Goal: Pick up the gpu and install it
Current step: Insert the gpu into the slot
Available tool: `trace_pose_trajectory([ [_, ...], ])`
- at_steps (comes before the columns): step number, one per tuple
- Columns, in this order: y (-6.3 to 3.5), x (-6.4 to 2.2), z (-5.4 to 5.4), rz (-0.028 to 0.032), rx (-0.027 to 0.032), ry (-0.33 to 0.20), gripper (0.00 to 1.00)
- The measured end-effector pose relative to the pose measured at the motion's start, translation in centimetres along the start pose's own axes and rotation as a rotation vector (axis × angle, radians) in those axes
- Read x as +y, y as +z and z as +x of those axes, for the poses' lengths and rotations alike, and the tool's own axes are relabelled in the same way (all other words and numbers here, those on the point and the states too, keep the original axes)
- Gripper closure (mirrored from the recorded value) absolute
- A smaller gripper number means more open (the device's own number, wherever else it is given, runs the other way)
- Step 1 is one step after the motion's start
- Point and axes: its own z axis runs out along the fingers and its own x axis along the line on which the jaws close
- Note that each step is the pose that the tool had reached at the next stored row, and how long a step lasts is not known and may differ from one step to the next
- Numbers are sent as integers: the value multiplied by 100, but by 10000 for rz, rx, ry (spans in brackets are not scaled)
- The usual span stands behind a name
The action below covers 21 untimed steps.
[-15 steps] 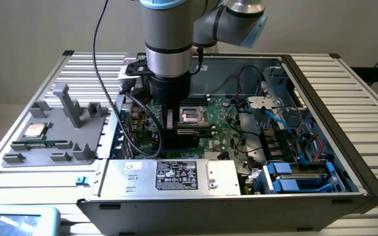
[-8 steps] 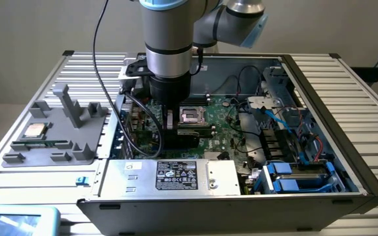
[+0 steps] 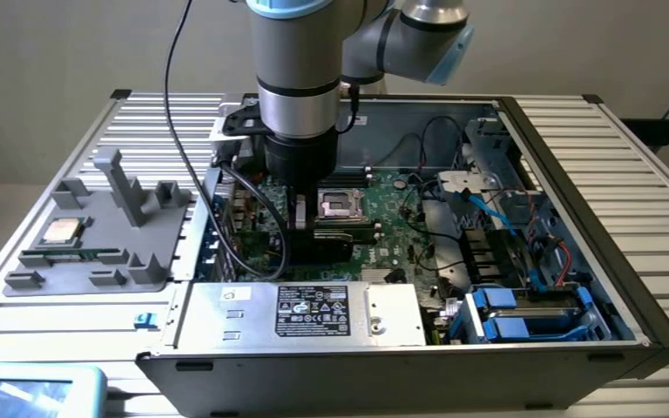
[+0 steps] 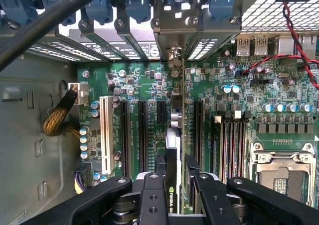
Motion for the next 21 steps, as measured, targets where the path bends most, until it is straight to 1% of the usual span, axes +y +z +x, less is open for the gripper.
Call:
trace_pose_trajectory([
  [7, 2, 17, 0, -1, 0, 1, 75],
  [21, 5, 17, 2, -1, -1, 1, 75],
])
